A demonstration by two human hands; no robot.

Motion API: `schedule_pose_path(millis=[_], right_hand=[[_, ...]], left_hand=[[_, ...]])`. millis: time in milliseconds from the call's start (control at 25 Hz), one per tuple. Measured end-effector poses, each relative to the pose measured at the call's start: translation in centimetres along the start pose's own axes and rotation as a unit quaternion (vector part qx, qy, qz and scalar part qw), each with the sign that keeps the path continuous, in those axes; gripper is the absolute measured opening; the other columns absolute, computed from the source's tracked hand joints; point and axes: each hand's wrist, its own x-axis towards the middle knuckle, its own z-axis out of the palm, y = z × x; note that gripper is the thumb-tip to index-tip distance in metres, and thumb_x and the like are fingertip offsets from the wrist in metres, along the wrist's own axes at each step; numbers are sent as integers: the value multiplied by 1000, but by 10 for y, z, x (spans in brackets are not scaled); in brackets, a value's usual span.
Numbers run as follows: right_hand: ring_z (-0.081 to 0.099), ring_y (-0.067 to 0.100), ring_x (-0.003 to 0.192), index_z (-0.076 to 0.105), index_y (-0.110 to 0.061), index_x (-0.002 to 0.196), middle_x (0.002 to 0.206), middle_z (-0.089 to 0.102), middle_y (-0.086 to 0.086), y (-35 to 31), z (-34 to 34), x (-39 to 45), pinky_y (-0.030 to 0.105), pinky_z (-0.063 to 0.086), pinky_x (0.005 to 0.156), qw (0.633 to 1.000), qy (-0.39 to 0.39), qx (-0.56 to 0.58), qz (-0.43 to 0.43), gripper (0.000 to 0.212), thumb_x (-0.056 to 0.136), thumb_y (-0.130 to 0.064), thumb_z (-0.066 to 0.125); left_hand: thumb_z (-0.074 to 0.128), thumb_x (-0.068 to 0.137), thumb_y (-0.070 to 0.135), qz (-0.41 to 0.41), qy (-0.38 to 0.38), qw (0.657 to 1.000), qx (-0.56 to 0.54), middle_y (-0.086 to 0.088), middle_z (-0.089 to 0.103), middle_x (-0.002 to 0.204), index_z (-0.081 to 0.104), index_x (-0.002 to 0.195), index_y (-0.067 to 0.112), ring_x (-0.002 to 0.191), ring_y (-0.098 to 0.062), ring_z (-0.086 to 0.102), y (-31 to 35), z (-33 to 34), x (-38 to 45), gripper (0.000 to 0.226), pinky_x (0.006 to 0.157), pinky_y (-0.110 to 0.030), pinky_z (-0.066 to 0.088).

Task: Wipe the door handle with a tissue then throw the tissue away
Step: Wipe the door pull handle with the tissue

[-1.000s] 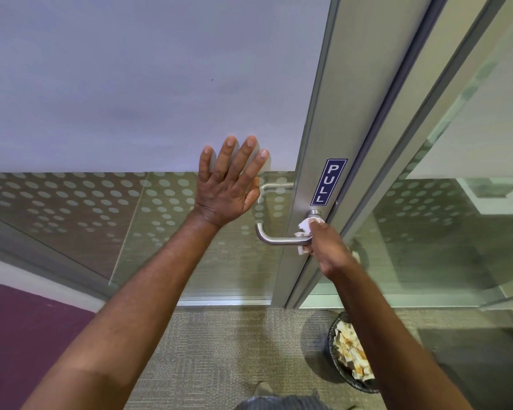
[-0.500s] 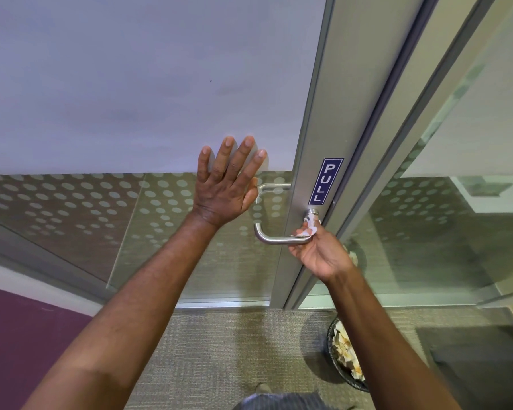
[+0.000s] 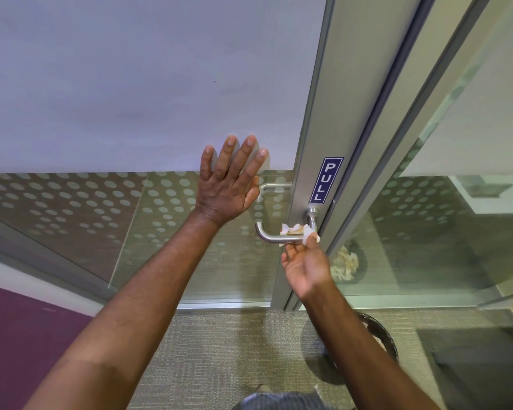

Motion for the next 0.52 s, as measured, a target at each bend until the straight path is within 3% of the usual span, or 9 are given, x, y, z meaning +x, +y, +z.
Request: schedule_pose_path(millis=[120, 360, 520], right_hand=[[65, 9, 111, 52, -24, 141, 134, 65, -2, 17, 0, -7, 25, 40, 83, 999, -26, -39, -16, 36, 110, -33, 36], [71, 19, 114, 57, -10, 130, 131, 70, 9, 22, -3, -13, 36, 43, 111, 988, -110, -107, 22, 27, 108, -17, 44], [77, 21, 97, 63, -5, 105, 112, 76, 14, 7, -14, -10, 34, 54, 97, 987, -61, -146, 8, 7, 100, -4, 57]], left_hand=[[55, 98, 35, -3, 2, 1000, -3, -3, -1, 177, 18, 167, 22, 163, -28, -5, 0, 1, 0, 80, 131, -53, -4], [55, 98, 34, -5, -13, 1000, -6, -1, 0, 177, 19, 166, 22, 163, -27, -9, 0, -3, 1, 78, 131, -53, -5], [55, 99, 35, -3, -28, 1000, -4, -1, -8, 176, 16, 166, 22, 163, -27, -12, 0, -7, 2, 79, 130, -52, -6]])
